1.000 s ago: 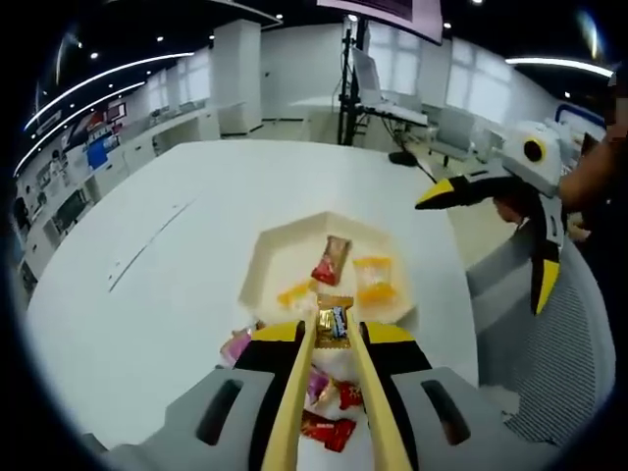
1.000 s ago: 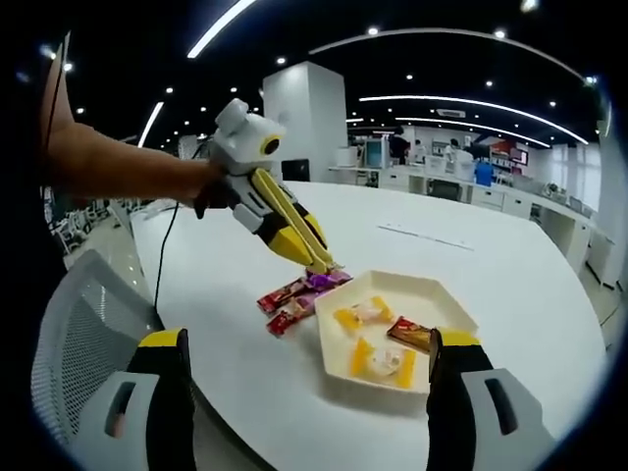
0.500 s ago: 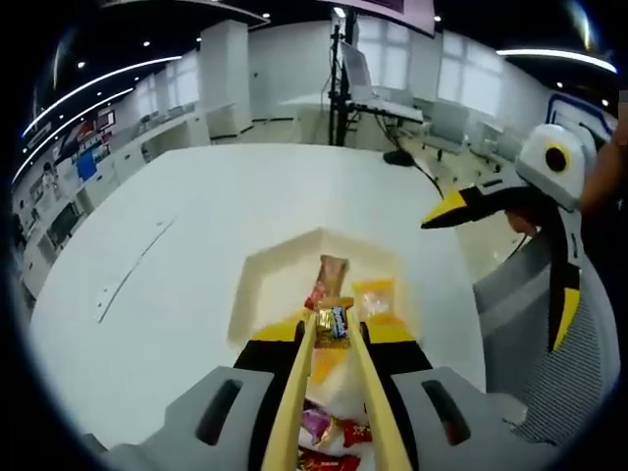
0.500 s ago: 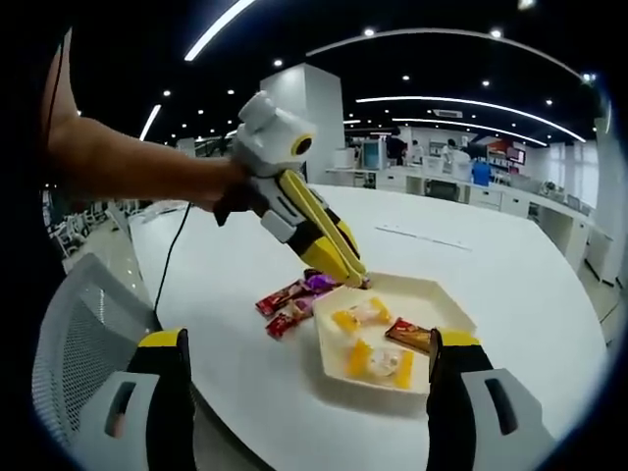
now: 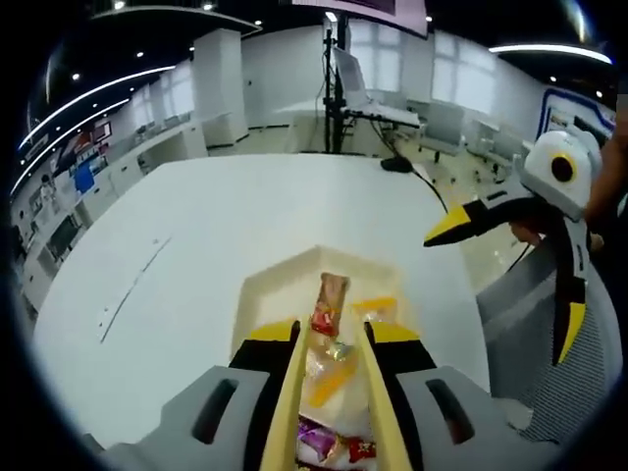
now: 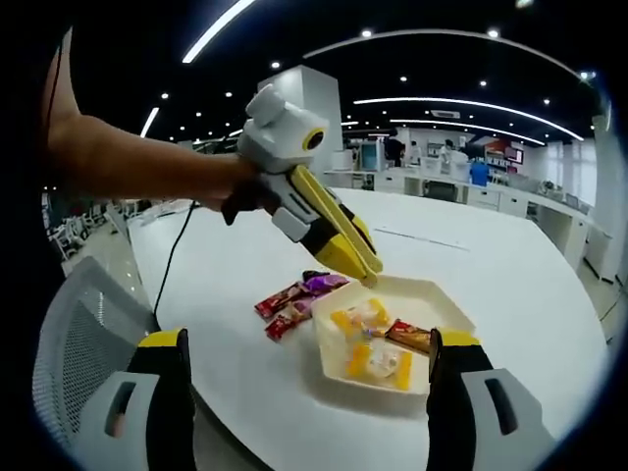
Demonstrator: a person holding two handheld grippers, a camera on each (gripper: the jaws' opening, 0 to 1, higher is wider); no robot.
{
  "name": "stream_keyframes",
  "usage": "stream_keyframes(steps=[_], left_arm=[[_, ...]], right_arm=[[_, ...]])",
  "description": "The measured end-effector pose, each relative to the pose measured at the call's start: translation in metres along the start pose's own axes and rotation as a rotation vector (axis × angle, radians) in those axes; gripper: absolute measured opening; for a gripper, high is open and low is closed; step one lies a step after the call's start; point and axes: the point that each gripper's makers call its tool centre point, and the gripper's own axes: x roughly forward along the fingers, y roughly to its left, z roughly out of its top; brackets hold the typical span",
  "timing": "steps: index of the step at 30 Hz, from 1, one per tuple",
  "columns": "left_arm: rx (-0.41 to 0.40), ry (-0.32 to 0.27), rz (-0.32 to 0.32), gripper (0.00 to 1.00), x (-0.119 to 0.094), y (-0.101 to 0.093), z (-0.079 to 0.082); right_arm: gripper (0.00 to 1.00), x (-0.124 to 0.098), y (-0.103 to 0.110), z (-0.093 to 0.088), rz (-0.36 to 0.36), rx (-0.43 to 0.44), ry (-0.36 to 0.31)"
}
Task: Place the target food into the container with the food tongs after gripping and lifting it, then release it inside without dropping or visibly crushing the food.
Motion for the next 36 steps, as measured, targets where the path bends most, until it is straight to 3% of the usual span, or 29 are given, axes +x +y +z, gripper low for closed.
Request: stream_keyframes(steps=[19,36], left_arm=[[-0.009,-0.014,0.009,0.24,-0.007,-0.001,0.001],[-0.048,-0.027,0.057,0.25,-0.026,0.008,-0.024]], right_arm=[[0.99,0.0,0.0,0.001,0.0,-0.004,-0.001],[0.99,0.001,0.001,-0.002,0.005,-0.006,0.011]])
